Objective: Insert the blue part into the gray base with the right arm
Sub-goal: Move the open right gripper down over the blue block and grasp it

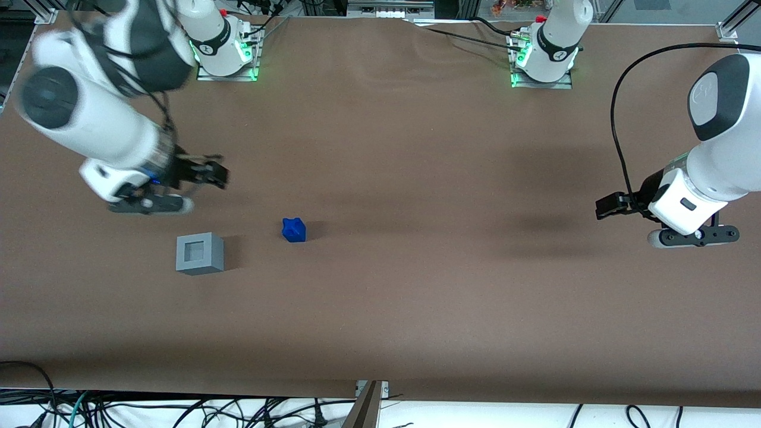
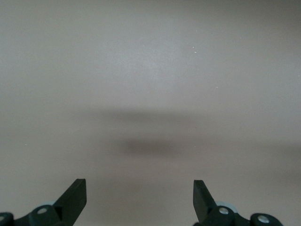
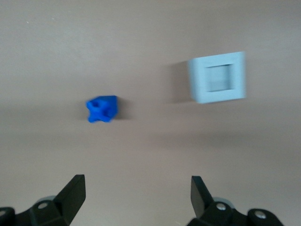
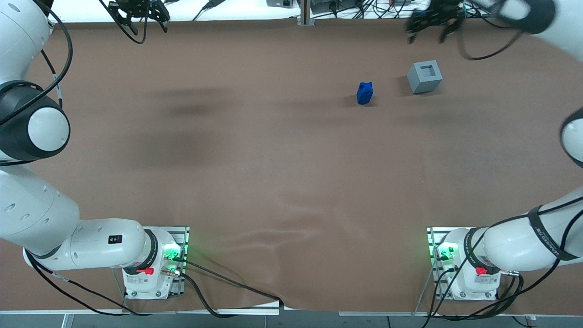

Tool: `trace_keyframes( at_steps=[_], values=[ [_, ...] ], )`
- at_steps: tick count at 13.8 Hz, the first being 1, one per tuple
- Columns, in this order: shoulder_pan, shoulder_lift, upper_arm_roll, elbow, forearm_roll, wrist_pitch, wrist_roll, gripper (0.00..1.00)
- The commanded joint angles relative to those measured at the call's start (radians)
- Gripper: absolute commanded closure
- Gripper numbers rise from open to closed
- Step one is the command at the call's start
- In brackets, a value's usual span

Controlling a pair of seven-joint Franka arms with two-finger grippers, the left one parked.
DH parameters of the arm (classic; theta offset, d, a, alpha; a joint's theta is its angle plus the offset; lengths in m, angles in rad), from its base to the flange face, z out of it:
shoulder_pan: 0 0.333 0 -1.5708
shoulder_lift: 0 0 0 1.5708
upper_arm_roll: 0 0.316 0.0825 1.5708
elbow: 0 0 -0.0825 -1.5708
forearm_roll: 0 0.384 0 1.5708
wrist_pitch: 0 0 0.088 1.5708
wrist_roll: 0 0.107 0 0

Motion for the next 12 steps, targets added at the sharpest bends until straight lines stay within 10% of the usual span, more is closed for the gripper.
trace_keyframes(
  at_steps=[1, 12],
  values=[
    [0.05, 0.112, -0.005, 0.023, 0.026, 0.109, 0.064, 0.01],
    [0.113, 0.293, -0.005, -0.171, 0.025, 0.622, 0.232, 0.04]
  ],
)
